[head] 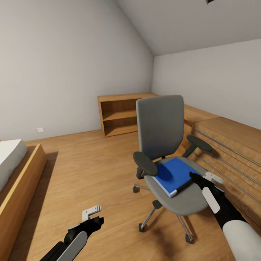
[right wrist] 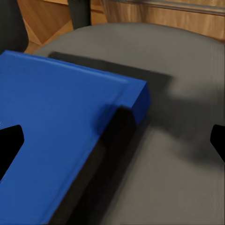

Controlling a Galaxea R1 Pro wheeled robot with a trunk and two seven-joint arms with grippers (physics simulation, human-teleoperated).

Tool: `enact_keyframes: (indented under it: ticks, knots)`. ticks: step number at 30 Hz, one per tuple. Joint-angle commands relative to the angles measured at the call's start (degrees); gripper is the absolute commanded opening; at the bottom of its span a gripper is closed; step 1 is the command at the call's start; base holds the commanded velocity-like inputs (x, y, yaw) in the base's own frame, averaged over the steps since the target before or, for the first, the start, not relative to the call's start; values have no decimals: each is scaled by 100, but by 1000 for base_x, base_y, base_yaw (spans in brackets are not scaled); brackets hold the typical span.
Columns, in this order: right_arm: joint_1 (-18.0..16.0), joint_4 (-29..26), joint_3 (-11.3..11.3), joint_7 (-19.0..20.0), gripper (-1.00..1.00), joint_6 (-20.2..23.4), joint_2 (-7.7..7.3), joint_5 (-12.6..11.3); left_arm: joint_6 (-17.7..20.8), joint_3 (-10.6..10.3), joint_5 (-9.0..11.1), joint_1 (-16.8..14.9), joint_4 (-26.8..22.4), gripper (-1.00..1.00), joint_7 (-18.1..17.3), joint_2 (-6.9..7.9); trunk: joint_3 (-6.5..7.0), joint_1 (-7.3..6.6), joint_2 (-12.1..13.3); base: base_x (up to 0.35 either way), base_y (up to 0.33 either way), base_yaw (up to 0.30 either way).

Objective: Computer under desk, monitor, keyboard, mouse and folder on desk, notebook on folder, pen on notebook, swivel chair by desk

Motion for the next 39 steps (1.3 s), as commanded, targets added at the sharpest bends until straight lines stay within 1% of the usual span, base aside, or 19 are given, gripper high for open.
enact_keyframes:
  ticks: [1, 12, 20, 35, 39]
  knots:
    - [-1, -13, 3, -29, 100, 26, -1, -46, 7, -16, 32, -6, -3, 100, 42, 6, -6, 1, -3, 130, 0, 0]
    - [-1, -13, 4, -29, 100, 26, 4, -46, 7, -18, 39, -6, 25, 100, 47, 6, -6, 1, -3, 33, 0, 0]
    - [-1, -13, 4, -29, 100, 25, 5, -44, 7, -16, 37, -6, 32, 100, 46, 12, -6, 1, -3, 160, 0, 0]
    - [-1, -18, 4, -29, 100, 18, 6, -36, 7, -17, 37, -6, 37, 100, 50, 14, -6, 1, -3, 24, 0, 0]
    - [-1, -19, 4, -29, 100, 18, 7, -31, 7, -12, 37, -6, 37, 100, 46, 15, -6, 1, -3, 148, 0, 0]
